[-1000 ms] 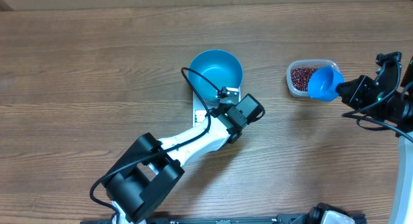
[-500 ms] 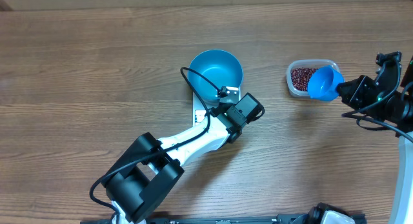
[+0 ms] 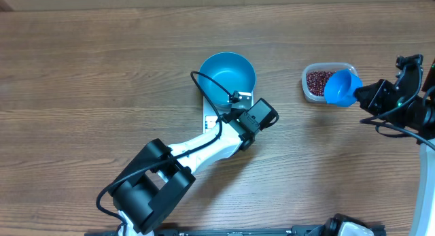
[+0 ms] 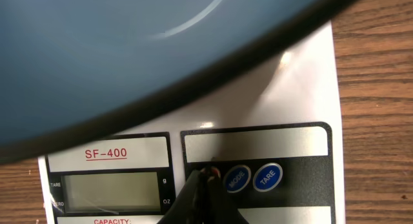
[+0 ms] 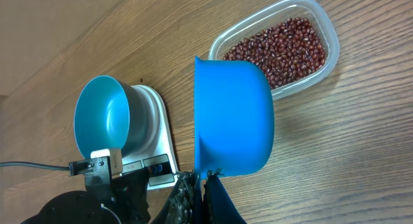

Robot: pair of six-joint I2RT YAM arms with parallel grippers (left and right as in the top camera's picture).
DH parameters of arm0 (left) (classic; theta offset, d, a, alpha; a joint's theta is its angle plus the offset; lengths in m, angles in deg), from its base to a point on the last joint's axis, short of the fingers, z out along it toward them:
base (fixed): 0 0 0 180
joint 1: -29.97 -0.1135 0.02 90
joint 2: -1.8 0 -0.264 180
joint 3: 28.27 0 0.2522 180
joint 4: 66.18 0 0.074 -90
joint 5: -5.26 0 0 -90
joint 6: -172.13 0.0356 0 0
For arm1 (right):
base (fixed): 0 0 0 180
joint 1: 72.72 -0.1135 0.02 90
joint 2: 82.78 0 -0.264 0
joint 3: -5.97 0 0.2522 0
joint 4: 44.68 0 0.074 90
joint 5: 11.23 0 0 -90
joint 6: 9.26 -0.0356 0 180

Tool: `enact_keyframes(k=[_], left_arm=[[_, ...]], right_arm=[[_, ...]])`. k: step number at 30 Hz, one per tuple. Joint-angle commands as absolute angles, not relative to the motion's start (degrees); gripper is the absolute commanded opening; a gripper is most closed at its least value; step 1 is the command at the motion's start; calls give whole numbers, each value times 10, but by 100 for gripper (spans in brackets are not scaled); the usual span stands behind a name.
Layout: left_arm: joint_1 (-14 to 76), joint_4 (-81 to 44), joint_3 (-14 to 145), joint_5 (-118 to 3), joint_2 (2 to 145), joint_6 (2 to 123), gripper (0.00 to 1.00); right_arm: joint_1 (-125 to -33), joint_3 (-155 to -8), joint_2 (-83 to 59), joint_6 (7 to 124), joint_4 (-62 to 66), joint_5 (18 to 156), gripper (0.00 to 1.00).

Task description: Scoop item into bowl and weigh 150g on scale

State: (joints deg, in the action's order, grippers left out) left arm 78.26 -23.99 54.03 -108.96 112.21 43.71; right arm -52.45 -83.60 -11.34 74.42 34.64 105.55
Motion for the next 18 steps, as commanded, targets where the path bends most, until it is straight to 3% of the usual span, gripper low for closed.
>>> enact_keyframes(k=[1, 18], left_arm=[[779, -245, 538, -1087, 1136, 449, 4], [767, -246, 538, -1054, 1143, 459, 4]], right_arm=[[-522, -855, -114, 749, 341, 1058, 4], [-522, -855, -114, 749, 342, 1058, 4]])
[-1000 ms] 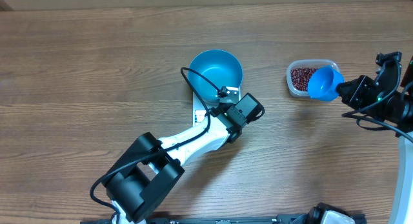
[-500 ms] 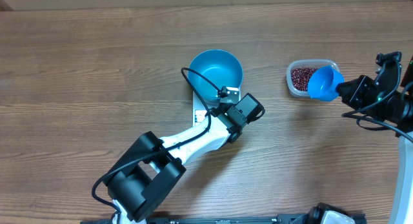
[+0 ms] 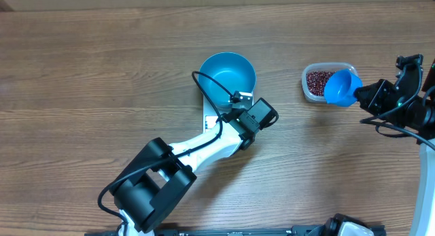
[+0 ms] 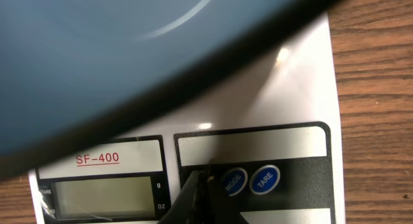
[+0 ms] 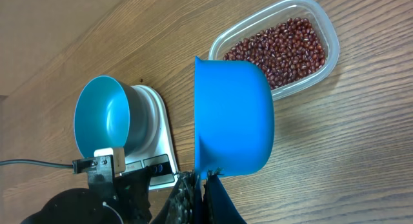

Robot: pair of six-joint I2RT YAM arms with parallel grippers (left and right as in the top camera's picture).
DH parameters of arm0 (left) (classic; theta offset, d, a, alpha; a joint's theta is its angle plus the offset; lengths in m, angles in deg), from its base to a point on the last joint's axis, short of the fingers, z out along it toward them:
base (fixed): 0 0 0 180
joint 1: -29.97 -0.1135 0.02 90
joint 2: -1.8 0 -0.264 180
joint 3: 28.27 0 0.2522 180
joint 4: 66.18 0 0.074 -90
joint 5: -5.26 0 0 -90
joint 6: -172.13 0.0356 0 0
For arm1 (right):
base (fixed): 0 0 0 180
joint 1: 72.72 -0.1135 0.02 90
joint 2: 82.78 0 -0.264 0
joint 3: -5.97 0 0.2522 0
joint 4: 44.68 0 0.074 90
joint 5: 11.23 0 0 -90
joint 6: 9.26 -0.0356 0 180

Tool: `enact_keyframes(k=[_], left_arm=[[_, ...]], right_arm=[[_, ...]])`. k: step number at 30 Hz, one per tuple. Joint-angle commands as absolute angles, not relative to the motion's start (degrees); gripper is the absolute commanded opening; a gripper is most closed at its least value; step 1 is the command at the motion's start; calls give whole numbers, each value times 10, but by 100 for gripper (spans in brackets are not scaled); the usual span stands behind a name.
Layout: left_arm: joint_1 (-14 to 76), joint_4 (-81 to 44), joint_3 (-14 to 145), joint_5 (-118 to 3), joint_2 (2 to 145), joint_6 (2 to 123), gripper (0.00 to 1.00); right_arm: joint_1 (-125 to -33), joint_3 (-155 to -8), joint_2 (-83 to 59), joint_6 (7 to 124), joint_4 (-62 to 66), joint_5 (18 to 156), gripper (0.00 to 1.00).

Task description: Scoop item into bowl and weigh 150g on scale

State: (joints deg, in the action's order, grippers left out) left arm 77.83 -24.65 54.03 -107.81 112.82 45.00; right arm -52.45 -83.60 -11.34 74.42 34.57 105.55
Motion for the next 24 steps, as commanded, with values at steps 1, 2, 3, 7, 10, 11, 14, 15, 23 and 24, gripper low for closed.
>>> enact_keyframes(k=[1, 2, 3, 7, 10, 11, 14, 15, 23, 24], left_arm=[[765, -246, 538, -1051, 1145, 459, 4], [761, -246, 538, -1043, 1147, 459, 4], [759, -245, 538, -1042, 1147, 459, 4], [759, -243, 538, -1042, 1147, 459, 4], [759, -241, 538, -1042, 1148, 459, 4], [759, -242, 538, -1042, 1148, 459, 4], [760, -244, 539, -1042, 1147, 460, 4], [761, -244, 540, -1042, 1145, 462, 4], [762, -199, 594, -1031, 1103, 501, 4], [762, -193, 601, -1031, 1094, 504, 4]], right_arm=[[-522, -855, -114, 749, 342, 1057, 4], [-522, -855, -114, 749, 342, 1058, 4], [-522, -855, -114, 749, 342, 1058, 4], [-522, -855, -114, 749, 341, 1058, 4], [-522, -855, -114, 749, 342, 1058, 4], [-522, -855, -114, 749, 342, 1058, 4], [-522, -855, -114, 749, 341, 1058, 4], [-522, -855, -114, 749, 341, 1058, 4], [-522, -855, -114, 749, 342, 1058, 4], [-522, -855, -114, 749, 342, 1058, 4]])
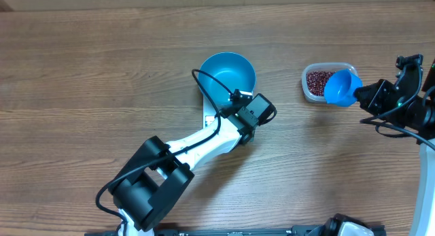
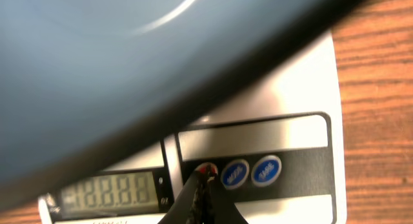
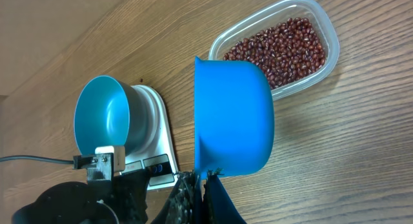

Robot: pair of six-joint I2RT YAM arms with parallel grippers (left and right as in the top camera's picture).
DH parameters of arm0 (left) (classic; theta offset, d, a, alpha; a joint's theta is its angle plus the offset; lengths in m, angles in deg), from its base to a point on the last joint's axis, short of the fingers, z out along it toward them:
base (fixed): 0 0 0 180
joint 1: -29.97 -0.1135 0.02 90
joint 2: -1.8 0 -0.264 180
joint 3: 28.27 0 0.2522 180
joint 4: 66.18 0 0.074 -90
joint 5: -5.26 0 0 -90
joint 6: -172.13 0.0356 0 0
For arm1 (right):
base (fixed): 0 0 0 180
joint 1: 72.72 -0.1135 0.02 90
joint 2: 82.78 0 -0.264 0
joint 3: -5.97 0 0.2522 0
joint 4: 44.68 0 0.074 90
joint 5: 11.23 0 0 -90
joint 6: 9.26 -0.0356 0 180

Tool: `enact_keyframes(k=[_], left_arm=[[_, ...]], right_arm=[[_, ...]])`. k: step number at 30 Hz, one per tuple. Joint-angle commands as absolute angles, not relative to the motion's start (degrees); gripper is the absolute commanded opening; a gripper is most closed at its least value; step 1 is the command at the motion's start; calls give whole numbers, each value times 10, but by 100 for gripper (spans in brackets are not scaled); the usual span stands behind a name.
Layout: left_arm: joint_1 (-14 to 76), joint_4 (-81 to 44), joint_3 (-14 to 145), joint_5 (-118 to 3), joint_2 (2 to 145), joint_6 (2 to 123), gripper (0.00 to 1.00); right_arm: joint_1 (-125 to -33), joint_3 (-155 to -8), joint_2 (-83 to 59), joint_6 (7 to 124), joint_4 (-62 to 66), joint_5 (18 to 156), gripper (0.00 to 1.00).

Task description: Scoop item into bowl and weigh 150g on scale

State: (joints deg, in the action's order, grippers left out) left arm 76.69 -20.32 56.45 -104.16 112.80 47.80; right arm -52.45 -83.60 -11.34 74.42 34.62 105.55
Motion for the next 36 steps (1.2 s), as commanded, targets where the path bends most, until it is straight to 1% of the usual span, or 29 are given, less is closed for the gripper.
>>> enact_keyframes(k=[1, 4, 9, 17, 28, 36], left_arm=[[762, -187, 606, -1030, 1085, 508, 4], [762, -173, 622, -1021, 1050, 531, 4], [762, -158, 626, -952, 981, 552, 4], [752, -97, 626, -936, 907, 554, 4], [723, -11, 626, -849, 893, 556, 4], [707, 21, 625, -828, 893, 621, 4]], right_arm=[[-522, -855, -114, 749, 342, 1058, 4], [-522, -855, -114, 749, 342, 1058, 4], [-522, -855, -114, 748, 342, 1058, 4], [-522, -855, -114, 748, 346, 1058, 4], [-522, -855, -114, 749, 354, 1058, 4], [-522, -855, -114, 755, 354, 1058, 4]])
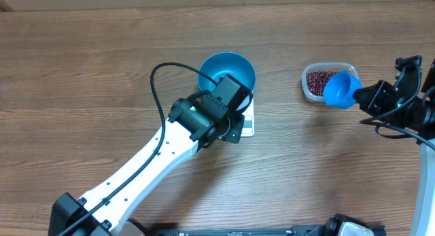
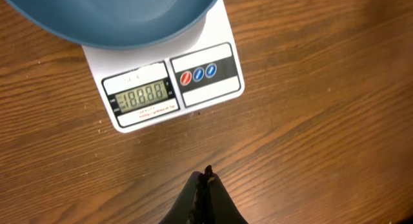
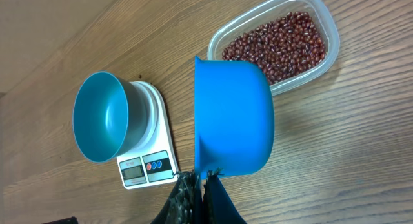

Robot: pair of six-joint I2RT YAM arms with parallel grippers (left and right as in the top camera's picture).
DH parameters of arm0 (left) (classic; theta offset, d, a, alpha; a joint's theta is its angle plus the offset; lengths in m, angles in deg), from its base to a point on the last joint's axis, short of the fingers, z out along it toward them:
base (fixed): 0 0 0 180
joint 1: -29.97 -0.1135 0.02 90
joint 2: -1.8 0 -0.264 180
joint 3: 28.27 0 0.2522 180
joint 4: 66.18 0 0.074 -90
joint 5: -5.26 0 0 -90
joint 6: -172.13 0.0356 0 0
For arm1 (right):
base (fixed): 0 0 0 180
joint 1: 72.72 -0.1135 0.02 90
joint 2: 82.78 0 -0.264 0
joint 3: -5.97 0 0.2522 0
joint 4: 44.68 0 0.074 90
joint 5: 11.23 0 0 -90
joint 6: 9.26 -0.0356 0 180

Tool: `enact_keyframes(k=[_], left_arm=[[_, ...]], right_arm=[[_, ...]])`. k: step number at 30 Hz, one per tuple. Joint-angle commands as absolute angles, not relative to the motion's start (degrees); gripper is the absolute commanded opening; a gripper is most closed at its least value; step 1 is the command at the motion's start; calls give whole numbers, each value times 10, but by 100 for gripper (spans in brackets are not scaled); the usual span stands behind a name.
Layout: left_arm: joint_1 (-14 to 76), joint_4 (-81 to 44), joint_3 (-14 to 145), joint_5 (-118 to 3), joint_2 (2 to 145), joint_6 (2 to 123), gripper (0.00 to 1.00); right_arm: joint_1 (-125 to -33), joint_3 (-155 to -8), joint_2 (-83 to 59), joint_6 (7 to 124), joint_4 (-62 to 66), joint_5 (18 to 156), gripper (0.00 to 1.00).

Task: Scoop item into bowl and weigh 150g on scale
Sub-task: 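Raise the left gripper off the button and back from the scale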

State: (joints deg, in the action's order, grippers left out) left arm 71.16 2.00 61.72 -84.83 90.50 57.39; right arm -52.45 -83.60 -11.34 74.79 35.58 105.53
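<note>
The teal bowl point(image 1: 228, 71) stands on the white scale point(image 2: 206, 75), whose display point(image 2: 142, 95) is lit with a full row of digits. My left gripper point(image 2: 206, 175) is shut and empty. It hangs over bare wood on the near side of the scale, apart from its red button point(image 2: 185, 77). At the right, my right gripper point(image 3: 201, 176) is shut on the handle of the blue scoop point(image 3: 232, 114). The scoop point(image 1: 341, 88) is held beside the clear tub of red beans point(image 1: 318, 79). Its inside is hidden.
The left arm's black head point(image 1: 216, 113) covers most of the scale in the overhead view. A black cable point(image 1: 163, 69) loops to the left of the bowl. Brown wooden tabletop point(image 1: 81, 73) stretches around everything.
My left gripper was low with its tip at the scale's red button. Now it is higher and drawn back off the scale, and the whole scale shows below it. The right arm has barely shifted.
My shut left fingertips sat by the red button with the display blank, and the same a moment later. Then the display was lit with the tip at the button. Now the left gripper is clear of the scale. The right gripper has held the scoop by the bean tub throughout.
</note>
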Motion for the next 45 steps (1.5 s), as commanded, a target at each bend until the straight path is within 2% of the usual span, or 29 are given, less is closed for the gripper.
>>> enact_keyframes(k=[1, 8, 14, 16, 18, 21, 27, 30, 34, 45], left_arm=[[707, 20, 625, -828, 893, 632, 4], [667, 30, 625, -817, 892, 720, 4], [604, 41, 626, -802, 869, 727, 4], [603, 41, 626, -817, 850, 727, 4], [605, 47, 626, -881, 812, 712, 4], [605, 53, 626, -892, 806, 712, 4], [605, 56, 625, -891, 823, 712, 6], [605, 53, 625, -880, 834, 712, 10], [605, 41, 625, -848, 861, 712, 4], [605, 41, 625, -817, 883, 712, 4]], right_arm=[[-522, -855, -114, 755, 354, 1058, 4], [-522, -855, -114, 755, 361, 1058, 4], [-522, -855, -114, 752, 360, 1058, 4], [-522, -855, -114, 752, 360, 1058, 4], [-522, -855, -114, 752, 359, 1058, 4], [-522, -855, -114, 752, 354, 1058, 4], [-522, -855, -114, 750, 348, 1058, 4], [-522, -855, -114, 750, 349, 1058, 4], [-522, -855, -114, 750, 348, 1058, 4], [-522, -855, -114, 751, 347, 1058, 4]])
